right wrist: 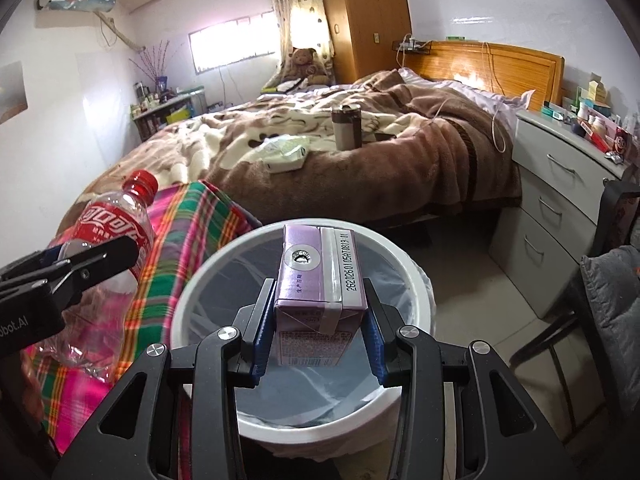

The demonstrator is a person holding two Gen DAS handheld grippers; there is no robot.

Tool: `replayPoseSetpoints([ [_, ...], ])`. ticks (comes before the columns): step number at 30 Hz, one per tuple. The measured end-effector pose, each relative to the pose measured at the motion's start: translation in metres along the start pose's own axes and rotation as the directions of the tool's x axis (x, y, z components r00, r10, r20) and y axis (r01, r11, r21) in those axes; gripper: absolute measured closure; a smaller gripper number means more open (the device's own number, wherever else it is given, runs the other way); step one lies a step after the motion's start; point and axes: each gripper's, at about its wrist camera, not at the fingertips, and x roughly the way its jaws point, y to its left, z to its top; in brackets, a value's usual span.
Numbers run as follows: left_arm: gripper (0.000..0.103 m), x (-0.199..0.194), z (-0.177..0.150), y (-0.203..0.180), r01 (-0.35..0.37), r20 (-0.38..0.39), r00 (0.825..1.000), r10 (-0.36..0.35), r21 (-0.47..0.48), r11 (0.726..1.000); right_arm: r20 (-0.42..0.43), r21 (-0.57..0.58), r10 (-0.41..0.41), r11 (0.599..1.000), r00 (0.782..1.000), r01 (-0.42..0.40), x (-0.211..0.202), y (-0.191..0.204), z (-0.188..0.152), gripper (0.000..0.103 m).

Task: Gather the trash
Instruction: 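Carry the bottle and carton over the white bin and open both tools, then return both tools to the cloth and reach toward the white tissue roll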

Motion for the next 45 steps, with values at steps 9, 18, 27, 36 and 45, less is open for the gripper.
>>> replayPoseSetpoints([
  [9,0.03,0.031,0.002,-0.01,0.023,-0.04,0.999,-0.022,0.011,1.0,-0.033,0.011,-0.046,0.999,0.998,0.046,0.011,-0.013,-0.002,0.062],
  [18,0.027,0.042,0.002,-0.012,0.038,-0.06,0.997,-0.038,0.001,0.999,-0.058,0.011,-0.069,0.998,0.996,0.07,0.018,-0.018,-0.004,0.052],
  [27,0.024,0.025,0.0,0.002,0.019,-0.034,0.999,-0.02,-0.023,1.0,-0.033,0.029,-0.06,0.998,0.998,0.061,0.011,-0.015,-0.002,0.033],
  [36,0.024,-0.015,-0.005,0.021,-0.037,0.011,0.999,0.038,-0.045,0.998,0.005,0.033,-0.039,0.999,0.999,0.039,0.001,-0.001,0.0,0.033],
  [45,0.024,-0.056,-0.013,0.05,-0.107,0.051,0.992,0.111,-0.072,0.992,0.034,0.017,0.012,1.0,0.999,-0.013,-0.005,0.026,0.001,0.033],
])
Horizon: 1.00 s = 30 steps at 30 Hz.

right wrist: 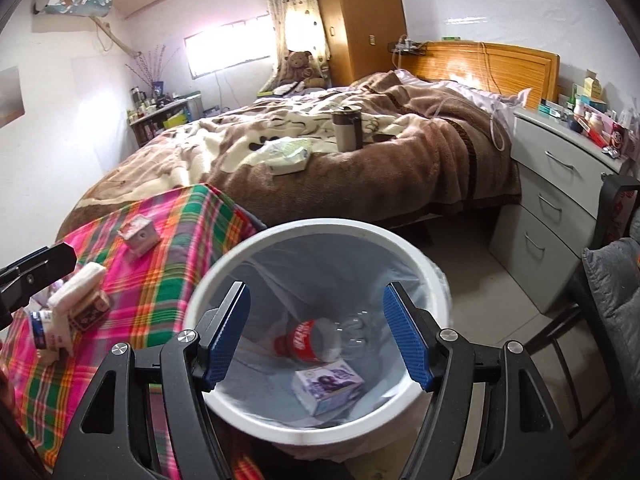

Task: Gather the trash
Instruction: 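Return both tools to the cloth and reach toward the white tissue roll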

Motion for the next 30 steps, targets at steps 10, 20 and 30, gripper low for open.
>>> replayPoseSetpoints([
  [10,0.024,-0.036,-0.012,0.07,-0.119,0.028,0.992,0.122,-0.097,0.988,0.007,-0.07,0.105,0.992,0.994,-0.104,-0.001,0.052,-0.004,0.033],
  [20,0.023,-0.059,-0.027,0.143,-0.24,0.017,0.969,0.248,-0.195,0.951,-0.035,-0.128,0.211,0.968,0.977,-0.214,0.004,0.099,-0.012,0.033],
  [30,0.023,-0.07,-0.05,0.198,-0.289,-0.026,0.955,0.294,-0.276,0.917,-0.096,-0.169,0.247,0.95,0.964,-0.261,0.019,0.138,-0.014,0.033],
])
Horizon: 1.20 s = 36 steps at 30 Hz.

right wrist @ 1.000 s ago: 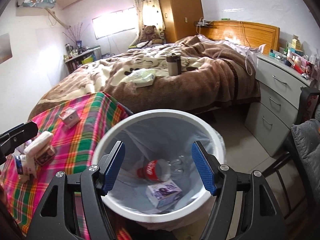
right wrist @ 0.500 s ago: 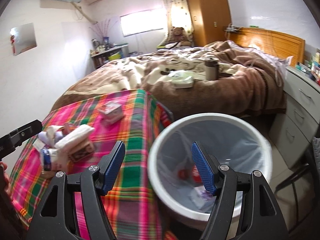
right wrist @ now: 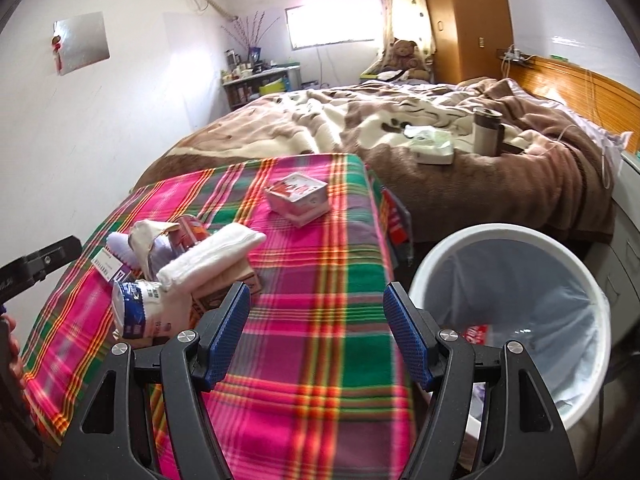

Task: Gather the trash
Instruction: 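Return both tools to the cloth and reach toward the white tissue roll, then grasp the white plastic cup with the left tool while the right tool grasps the tissue roll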

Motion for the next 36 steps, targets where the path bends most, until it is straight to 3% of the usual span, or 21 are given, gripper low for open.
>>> replayPoseSetpoints([
  [14,0.024,0.018,-0.016,-0.023,0.153,-0.083,0.986,-0.145,0.097,0.983,-0.071,-0.037,0.059,0.997,0.996,-0.061,0.042,0.029,0.034,0.033],
  [25,0.025,0.041,-0.03,-0.04,0.189,-0.148,0.975,-0.166,0.159,0.969,-0.169,-0.002,0.162,0.986,0.972,-0.164,0.068,0.042,0.035,0.033],
  [29,0.037,0.046,-0.033,-0.038,0.198,-0.168,0.971,-0.171,0.156,0.968,-0.195,0.0,0.173,0.984,0.965,-0.177,0.073,0.045,0.033,0.045],
  [36,0.049,0.052,-0.04,-0.042,0.218,-0.196,0.963,-0.185,0.168,0.961,-0.207,0.02,0.196,0.98,0.959,-0.197,0.074,0.045,0.03,0.065],
])
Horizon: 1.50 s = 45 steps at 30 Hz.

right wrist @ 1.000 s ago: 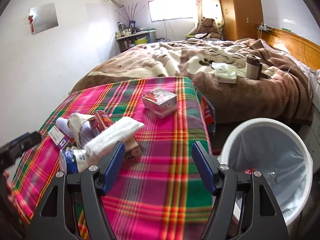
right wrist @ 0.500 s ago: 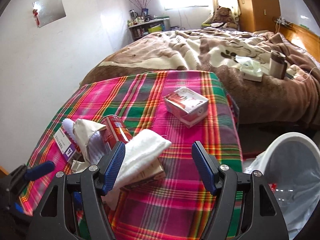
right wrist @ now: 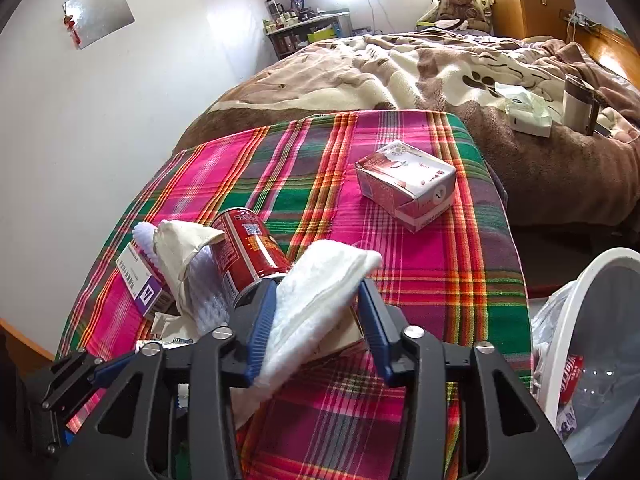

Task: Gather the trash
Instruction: 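Grasp the white plastic cup with the left tool while the right tool grasps the tissue roll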

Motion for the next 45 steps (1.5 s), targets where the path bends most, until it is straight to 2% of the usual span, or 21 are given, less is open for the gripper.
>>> replayPoseSetpoints([
  [9,0.049,0.0,-0.002,0.0,-0.007,0.005,1.0,0.008,-0.013,1.0,0.034,0.001,-0.01,1.0,0.999,0.01,-0.007,-0.001,-0.002,0.089],
  [12,0.049,-0.004,-0.003,0.0,-0.011,0.013,1.0,0.012,-0.013,1.0,0.042,0.004,-0.013,1.0,0.999,0.013,-0.009,-0.003,-0.004,0.091],
  [23,0.049,-0.017,0.0,-0.006,-0.024,0.042,0.999,0.025,-0.011,1.0,0.089,0.027,0.015,0.999,0.996,-0.018,-0.028,-0.01,-0.012,0.093],
  [35,0.049,-0.042,0.005,-0.025,-0.029,0.095,0.995,0.027,0.019,0.999,0.172,0.054,-0.013,0.999,0.985,0.004,-0.068,-0.024,-0.021,0.093],
  [45,0.049,-0.06,0.017,-0.062,-0.002,0.15,0.989,-0.01,0.08,0.997,0.25,0.093,-0.063,0.995,0.966,0.041,-0.108,-0.048,-0.033,0.093],
])
